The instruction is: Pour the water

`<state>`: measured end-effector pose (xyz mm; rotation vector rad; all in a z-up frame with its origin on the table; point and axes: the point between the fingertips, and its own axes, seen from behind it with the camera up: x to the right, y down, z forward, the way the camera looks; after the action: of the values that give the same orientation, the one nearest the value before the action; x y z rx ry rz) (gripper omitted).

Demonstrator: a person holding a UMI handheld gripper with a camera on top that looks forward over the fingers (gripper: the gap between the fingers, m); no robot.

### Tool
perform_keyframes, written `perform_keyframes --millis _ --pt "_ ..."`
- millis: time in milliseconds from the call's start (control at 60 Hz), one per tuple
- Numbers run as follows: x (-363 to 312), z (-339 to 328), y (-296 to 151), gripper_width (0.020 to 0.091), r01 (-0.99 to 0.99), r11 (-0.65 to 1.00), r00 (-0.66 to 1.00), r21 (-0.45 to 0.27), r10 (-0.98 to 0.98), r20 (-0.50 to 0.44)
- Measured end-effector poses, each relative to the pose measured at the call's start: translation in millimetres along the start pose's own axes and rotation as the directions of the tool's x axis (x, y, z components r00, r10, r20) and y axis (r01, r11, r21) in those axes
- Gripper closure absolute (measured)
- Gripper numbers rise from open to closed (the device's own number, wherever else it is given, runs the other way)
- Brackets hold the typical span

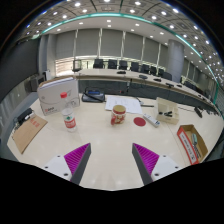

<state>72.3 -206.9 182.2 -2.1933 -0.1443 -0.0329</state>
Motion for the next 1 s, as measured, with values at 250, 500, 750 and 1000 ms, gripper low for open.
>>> perform_keyframes --millis 250,500,750,1000 --pt "-156 69 -19 0.0249 -0.041 0.999 0.996 0.03 0.038 0.086" --pt "-228 172 -61 0.0247 -0.024 0.986 0.997 0.165 0.012 0.073" --pt "-236 262 -73 0.0436 -0.03 0.97 0.999 0.241 0.021 0.036" --pt "-243 273 -83 0.0712 -0.042 0.957 0.997 0.288 0.022 0.072"
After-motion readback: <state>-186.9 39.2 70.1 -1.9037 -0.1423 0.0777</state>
